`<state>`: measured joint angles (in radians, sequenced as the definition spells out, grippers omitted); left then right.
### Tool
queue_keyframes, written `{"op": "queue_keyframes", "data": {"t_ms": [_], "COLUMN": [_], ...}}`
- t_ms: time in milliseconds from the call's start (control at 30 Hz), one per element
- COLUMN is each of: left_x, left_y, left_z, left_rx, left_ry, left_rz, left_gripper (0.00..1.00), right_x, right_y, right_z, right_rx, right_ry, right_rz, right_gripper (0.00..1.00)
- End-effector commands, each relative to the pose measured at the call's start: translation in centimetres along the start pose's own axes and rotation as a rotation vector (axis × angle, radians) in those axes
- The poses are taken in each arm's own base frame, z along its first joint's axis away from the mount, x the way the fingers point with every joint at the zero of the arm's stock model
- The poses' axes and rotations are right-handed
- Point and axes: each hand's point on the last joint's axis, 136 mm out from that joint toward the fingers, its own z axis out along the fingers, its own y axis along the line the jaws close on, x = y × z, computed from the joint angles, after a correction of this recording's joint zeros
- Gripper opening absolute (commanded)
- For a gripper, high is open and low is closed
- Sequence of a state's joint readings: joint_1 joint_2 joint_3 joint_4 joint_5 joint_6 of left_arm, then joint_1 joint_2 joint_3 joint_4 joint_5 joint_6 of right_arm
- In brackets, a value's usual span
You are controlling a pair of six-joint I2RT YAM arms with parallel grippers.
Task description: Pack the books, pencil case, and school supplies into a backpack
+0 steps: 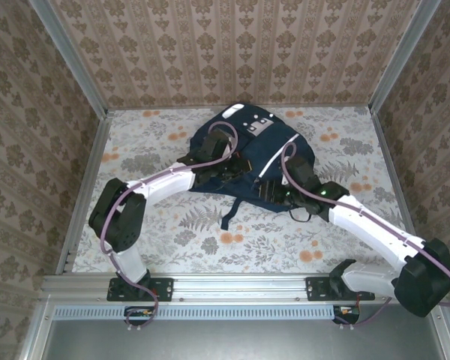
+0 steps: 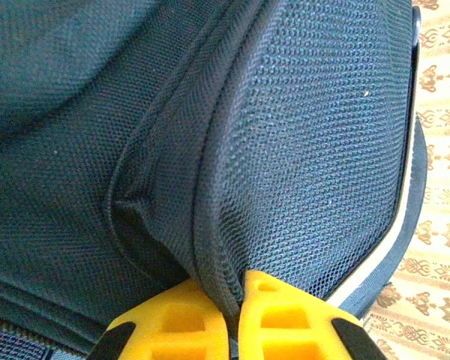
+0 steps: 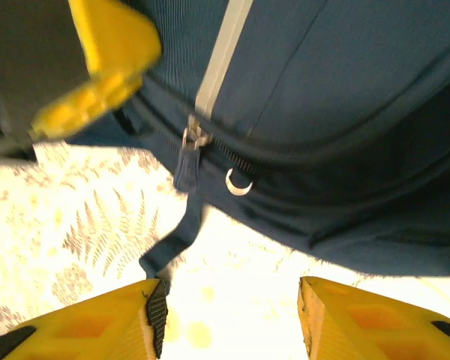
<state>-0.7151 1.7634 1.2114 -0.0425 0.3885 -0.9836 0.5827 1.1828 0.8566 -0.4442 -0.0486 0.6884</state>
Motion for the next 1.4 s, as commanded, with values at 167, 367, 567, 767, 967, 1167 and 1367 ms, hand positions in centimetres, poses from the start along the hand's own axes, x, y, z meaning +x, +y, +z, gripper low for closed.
{"op": "queue_keyframes", "data": {"t_ms": [167, 367, 567, 767, 967, 1167, 1367], "left_x": [1.3, 1.4, 1.4, 1.4, 1.3, 1.3, 0.9], "left_y": [-2.2, -2.2, -2.3, -2.3, -2.3, -2.2, -1.2], "left_z": [1.0, 1.0, 1.0, 1.1, 1.1, 0.9, 0.9], "left_rx": [0.062, 0.062, 0.067, 0.066, 0.066, 0.056, 0.023], "left_ry": [0.063, 0.070, 0.075, 0.075, 0.073, 0.071, 0.057], "left_rz": [0.065, 0.065, 0.064, 0.063, 0.061, 0.059, 0.055], "left_gripper": [0.00, 0.00, 0.00, 0.00, 0.00, 0.00, 0.00], "right_x": [-1.7, -3.5, -4.2, -3.9, -3.6, -3.4, -3.4], "right_y": [2.4, 3.3, 1.6, 0.5, 0.1, -0.6, -1.3], "right_z": [2.6, 3.8, 4.4, 5.0, 5.9, 6.3, 4.4], "right_rx": [0.014, 0.024, 0.161, 0.232, 0.262, 0.302, 0.332], "right_ry": [-0.102, -0.138, -0.159, -0.139, -0.117, -0.108, -0.118], "right_rz": [0.086, 0.116, 0.112, 0.098, 0.083, 0.076, 0.028], "right_gripper": [0.41, 0.33, 0.33, 0.39, 0.37, 0.26, 0.04]}}
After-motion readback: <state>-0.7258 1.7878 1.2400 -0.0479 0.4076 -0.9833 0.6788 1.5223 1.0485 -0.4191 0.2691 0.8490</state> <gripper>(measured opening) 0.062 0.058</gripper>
